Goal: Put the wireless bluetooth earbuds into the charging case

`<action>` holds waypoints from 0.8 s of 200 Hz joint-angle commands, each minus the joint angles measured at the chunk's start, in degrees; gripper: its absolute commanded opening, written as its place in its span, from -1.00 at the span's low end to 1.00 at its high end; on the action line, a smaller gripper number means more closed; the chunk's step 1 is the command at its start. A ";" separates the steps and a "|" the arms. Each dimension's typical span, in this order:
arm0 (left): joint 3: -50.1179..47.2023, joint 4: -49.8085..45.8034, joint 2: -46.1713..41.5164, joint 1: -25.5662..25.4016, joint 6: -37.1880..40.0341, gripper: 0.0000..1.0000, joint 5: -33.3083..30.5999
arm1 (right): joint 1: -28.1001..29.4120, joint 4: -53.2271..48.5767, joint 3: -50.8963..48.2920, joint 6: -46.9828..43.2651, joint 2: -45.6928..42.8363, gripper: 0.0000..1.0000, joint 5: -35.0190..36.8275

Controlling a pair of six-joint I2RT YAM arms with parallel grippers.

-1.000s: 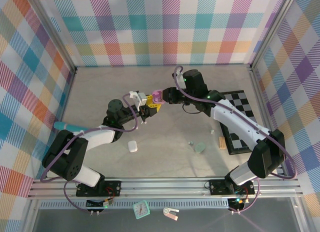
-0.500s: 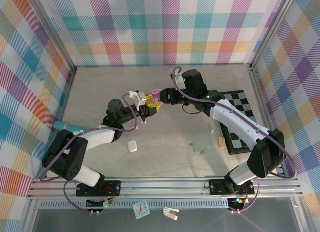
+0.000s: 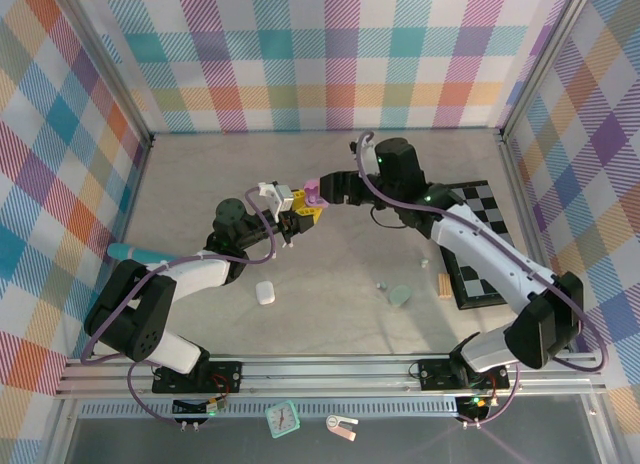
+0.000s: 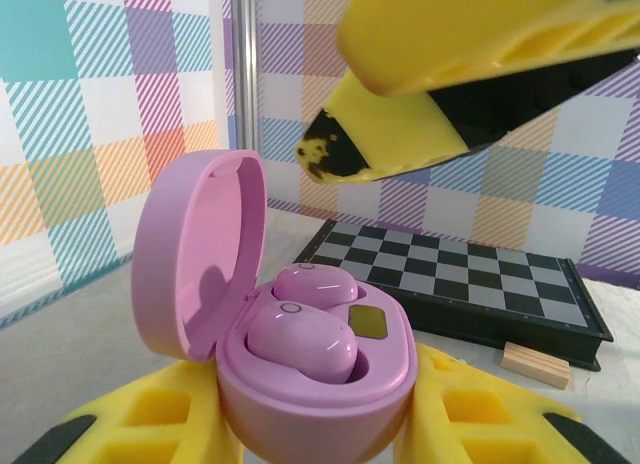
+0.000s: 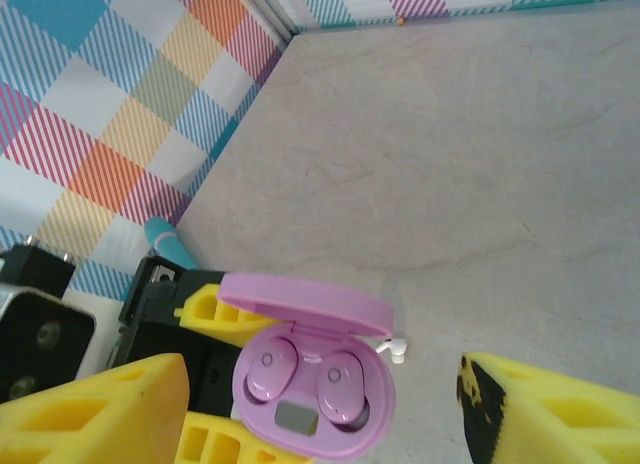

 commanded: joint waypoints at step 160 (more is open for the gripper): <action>-0.48 0.54 -3.04 0.63 1.09 -0.36 0.85 | -3.76 -4.42 2.59 9.63 1.87 0.44 -9.91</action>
